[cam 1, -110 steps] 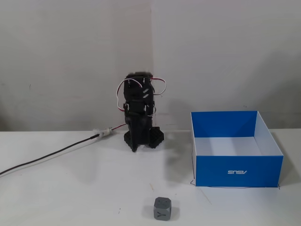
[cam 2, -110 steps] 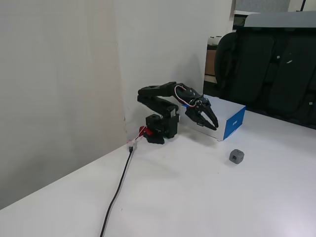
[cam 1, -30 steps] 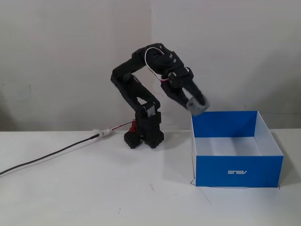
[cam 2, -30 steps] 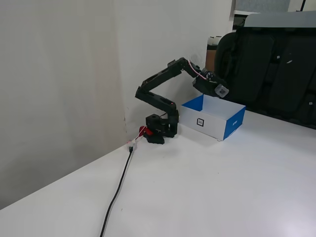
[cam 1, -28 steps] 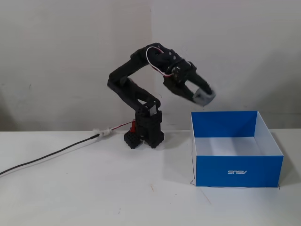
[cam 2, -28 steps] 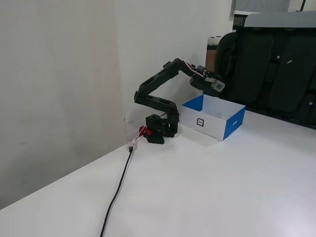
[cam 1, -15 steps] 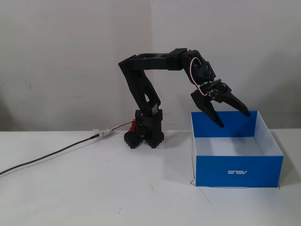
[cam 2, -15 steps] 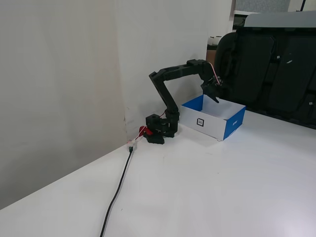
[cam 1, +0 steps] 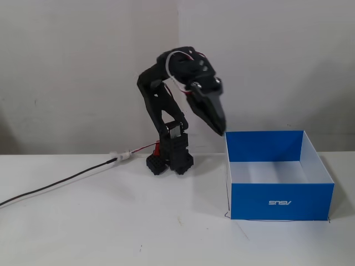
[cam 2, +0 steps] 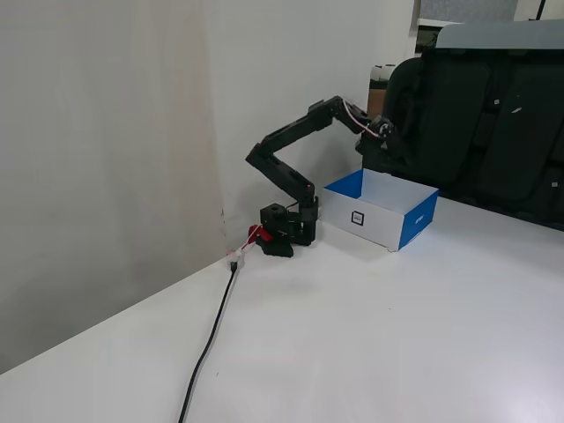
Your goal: Pick the gray block and keep it in the box.
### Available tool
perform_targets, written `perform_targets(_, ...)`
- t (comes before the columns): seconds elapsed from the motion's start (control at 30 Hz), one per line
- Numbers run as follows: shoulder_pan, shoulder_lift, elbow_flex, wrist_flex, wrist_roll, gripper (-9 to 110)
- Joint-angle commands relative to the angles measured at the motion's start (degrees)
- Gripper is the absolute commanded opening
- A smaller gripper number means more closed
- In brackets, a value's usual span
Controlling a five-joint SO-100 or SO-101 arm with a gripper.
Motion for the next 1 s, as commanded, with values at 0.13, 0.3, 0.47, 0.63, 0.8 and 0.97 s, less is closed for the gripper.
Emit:
perform_targets(0.13,17.75,10.28,6.15,-4.04,0.62,0)
perform_targets(0.3,25.4,11.34,18.98,-20.21,0.62,0)
perform_targets(0.47,25.84,27.07,32.34,-26.1,-0.53,0)
perform_targets(0.63,24.87,30.76,37.62,-25.31,-1.58,0)
perform_targets(0.8,24.08,46.67,47.11,-22.59,-1.67,0)
perform_targets(0.97,25.4,49.66,50.89,-21.62,-1.76,0)
